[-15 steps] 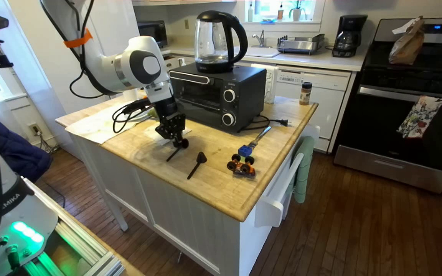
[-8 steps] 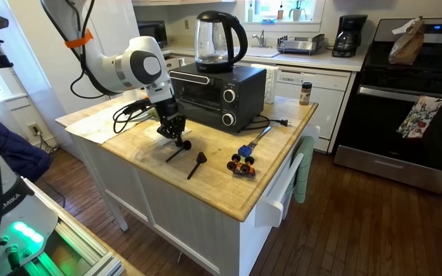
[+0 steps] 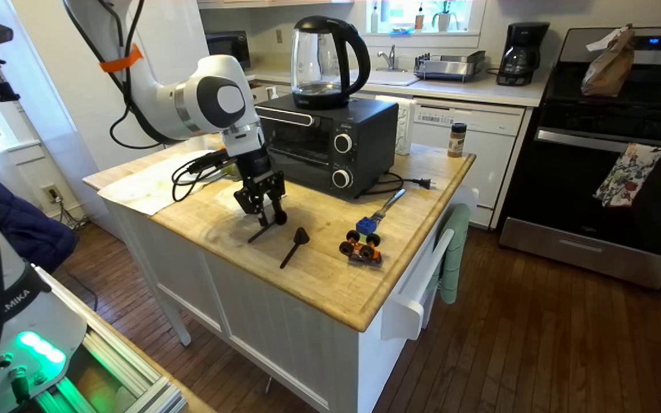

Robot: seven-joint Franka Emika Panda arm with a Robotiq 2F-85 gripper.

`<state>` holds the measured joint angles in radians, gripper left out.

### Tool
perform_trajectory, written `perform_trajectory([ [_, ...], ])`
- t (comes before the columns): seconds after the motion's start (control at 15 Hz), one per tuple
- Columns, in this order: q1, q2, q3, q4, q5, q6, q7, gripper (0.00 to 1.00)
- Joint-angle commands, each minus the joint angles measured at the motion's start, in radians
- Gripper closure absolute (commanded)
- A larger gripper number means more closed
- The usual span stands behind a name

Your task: Position the black spoon downwards

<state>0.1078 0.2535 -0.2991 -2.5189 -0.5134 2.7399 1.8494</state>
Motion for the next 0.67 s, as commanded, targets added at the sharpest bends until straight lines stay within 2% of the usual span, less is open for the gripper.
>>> perform_trajectory([
  [0.0,0.002,0.005,-0.024,-0.007,-0.041,0.002,0.028,0.12],
  [0.07,0.002,0.006,-0.029,-0.009,-0.041,0.004,0.028,0.06],
  [0.2,0.001,0.008,-0.034,-0.012,-0.041,0.006,0.026,0.05],
  [0.33,-0.001,0.009,-0.038,-0.017,-0.041,0.010,0.022,0.09],
  [0.47,-0.003,0.009,-0.043,-0.021,-0.045,0.014,0.019,0.19],
  [0.53,-0.004,0.008,-0.045,-0.021,-0.047,0.014,0.018,0.27],
  [0.6,-0.005,0.007,-0.048,-0.021,-0.050,0.015,0.018,0.30],
])
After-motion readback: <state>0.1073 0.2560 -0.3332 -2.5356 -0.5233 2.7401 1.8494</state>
